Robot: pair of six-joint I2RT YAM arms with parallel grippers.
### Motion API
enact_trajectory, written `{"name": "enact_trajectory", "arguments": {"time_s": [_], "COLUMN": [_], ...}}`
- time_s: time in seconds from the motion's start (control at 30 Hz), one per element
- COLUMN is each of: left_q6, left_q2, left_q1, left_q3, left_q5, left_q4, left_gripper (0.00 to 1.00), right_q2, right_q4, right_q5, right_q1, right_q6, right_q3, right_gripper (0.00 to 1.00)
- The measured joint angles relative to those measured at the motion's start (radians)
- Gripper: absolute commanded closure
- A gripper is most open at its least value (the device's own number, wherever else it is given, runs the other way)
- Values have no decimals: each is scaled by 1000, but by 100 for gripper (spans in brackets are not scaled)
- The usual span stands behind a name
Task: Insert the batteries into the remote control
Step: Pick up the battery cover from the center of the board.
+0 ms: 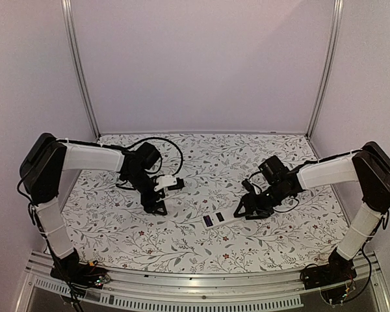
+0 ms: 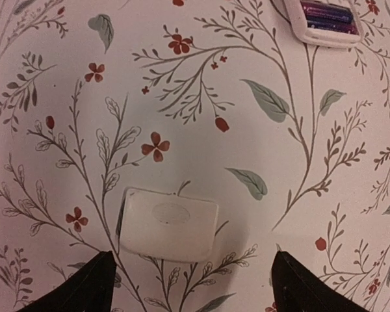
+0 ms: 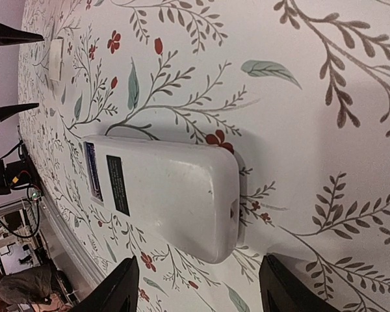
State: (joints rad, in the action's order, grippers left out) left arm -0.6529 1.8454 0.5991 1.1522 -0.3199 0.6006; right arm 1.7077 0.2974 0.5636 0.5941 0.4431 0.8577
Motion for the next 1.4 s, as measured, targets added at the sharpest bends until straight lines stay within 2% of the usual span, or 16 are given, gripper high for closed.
{"name": "enact_trajectory", "arguments": {"time_s": [0.37,0.8,0.97,1.03,1.27,1.4], "left_q6": [-81,-132,-145,-147,-138,-78], "left_q2": [68,74,75,76,65,43], "left_q1": [-10,21,39,47,77,128], "left_q3": [29,23,23,24,23,12], "left_q5": [18,68,85,93,142,174], "left_q4": [-39,-50,-55,-60,-64,-63], "left_gripper": [24,35,54,57,58,58], "right_q2": [10,34,34,35,42,48], "right_q4": [9,9,9,9,8,5], "right_q5": [40,83,85,86,107,127], "right_q1": [-2,-7,-8,-8,-8,-8], "right_q6": [-14,-16,-17,-18,-17,-16], "right_q3": [0,13,13,13,13,13], "right_gripper": [38,40,41,41,42,42]}}
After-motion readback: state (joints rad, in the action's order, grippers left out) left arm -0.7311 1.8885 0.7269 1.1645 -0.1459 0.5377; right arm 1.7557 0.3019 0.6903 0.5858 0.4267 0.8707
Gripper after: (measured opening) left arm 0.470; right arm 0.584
